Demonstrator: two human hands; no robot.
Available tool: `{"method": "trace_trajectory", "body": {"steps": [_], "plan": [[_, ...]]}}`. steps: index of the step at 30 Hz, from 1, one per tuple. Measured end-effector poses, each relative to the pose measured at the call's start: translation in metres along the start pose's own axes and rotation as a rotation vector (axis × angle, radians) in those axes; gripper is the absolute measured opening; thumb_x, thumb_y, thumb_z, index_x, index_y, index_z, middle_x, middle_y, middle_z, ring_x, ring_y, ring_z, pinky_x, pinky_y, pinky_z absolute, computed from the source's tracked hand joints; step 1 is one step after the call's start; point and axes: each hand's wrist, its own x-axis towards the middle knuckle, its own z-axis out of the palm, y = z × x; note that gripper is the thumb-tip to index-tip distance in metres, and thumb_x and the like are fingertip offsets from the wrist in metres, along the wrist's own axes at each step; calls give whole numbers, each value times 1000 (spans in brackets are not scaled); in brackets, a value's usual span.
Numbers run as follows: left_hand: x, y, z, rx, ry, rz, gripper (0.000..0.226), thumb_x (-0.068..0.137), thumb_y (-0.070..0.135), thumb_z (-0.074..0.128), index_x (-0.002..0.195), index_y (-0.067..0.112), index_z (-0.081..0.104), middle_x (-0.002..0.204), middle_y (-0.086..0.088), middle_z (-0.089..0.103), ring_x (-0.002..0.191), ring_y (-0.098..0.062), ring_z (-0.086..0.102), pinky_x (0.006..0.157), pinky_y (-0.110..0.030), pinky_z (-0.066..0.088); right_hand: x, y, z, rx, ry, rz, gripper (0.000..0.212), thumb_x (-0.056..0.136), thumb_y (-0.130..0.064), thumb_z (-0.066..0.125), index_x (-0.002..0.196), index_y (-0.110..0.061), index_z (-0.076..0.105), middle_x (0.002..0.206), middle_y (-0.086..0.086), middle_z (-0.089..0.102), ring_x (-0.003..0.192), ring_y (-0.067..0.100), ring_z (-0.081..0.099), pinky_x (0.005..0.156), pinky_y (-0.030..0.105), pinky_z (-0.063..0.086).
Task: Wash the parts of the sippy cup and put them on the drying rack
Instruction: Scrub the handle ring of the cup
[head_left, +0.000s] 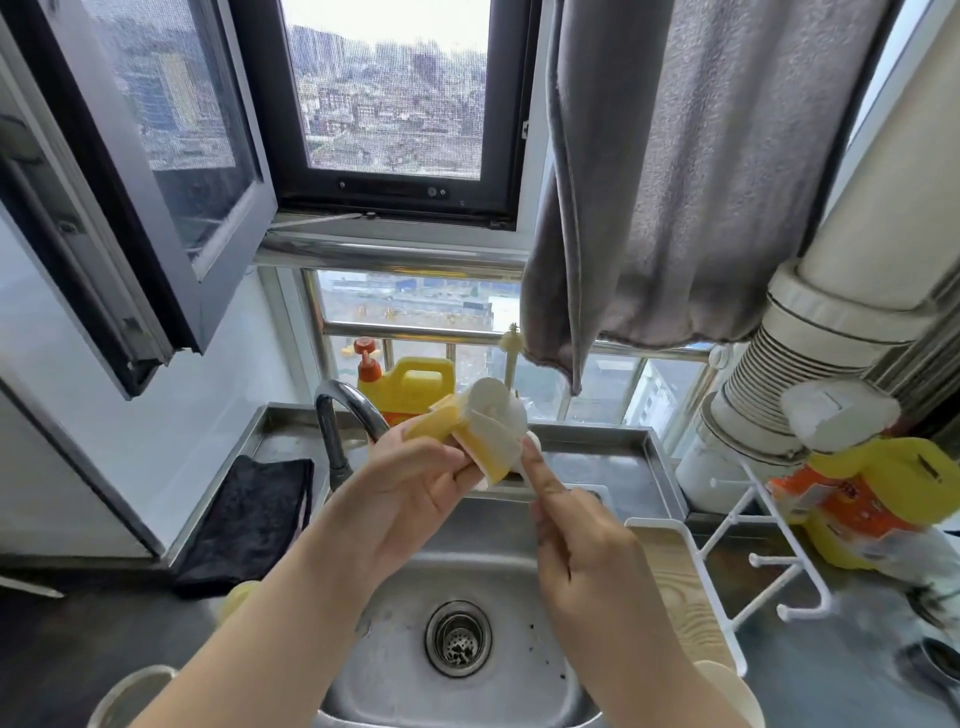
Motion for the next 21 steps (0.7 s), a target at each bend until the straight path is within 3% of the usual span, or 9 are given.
{"method": "trace_trajectory", "body": {"steps": [2,4,7,9,11,13,16,18,21], "plan": [[-2,-1,2,106,36,31,57,60,3,81,114,-5,64,119,-24,61,106,-28,64,88,-33,55,0,-1,1,16,15,0,57,91,-36,34,143,-50,16,70,-8,47,70,10,46,61,24,41],[-3,-5,5,141,98,75,53,66,23,84,111,0,67,117,-20,65,105,-27,66,83,-30,56,-1,-4,2,10,13,-14,56,92,-36,33,143,-51,16,69,-5,48,67,11,45,59,24,41],[1,-11,8,131,238,105,48,79,30,58,119,3,59,113,-16,68,104,-24,67,87,-31,56,-1,-6,5,20,-13,15,56,92,-38,32,142,-54,14,71,-5,49,63,11,47,56,25,42],[5,-12,8,94,281,93,49,82,34,51,120,4,58,117,-18,66,108,-27,64,92,-34,53,-3,-8,5,-36,-61,33,58,91,-35,33,144,-50,17,71,-5,46,55,10,47,51,26,42],[6,-8,8,66,291,74,49,88,41,43,117,5,60,111,-17,68,101,-26,66,82,-34,57,-10,-10,3,-141,-166,50,63,86,-25,38,146,-40,25,68,-6,41,44,10,39,42,23,40],[6,-2,5,65,313,48,45,92,40,39,112,6,62,97,-12,71,85,-21,70,64,-31,58,-20,-7,2,-259,-160,23,69,78,-18,42,144,-34,30,65,-6,38,42,7,23,35,20,34],[7,-5,1,133,368,27,51,87,38,49,123,2,57,107,-19,68,83,-22,69,65,-31,58,-16,-3,-4,-373,-102,-31,78,68,-11,61,140,-32,39,63,-6,39,46,6,19,32,21,30],[9,-10,3,187,382,-3,50,85,39,51,116,2,61,106,-19,69,80,-22,68,69,-34,56,-4,-2,-5,-405,-72,-34,83,61,-6,75,135,-31,48,63,-6,42,42,7,27,33,22,31],[10,-10,4,173,389,-23,31,92,35,49,96,9,66,86,-13,69,67,-18,66,63,-31,55,2,-2,-4,-391,-48,-48,77,66,-9,65,137,-30,45,65,-7,42,48,6,21,34,21,33]]}}
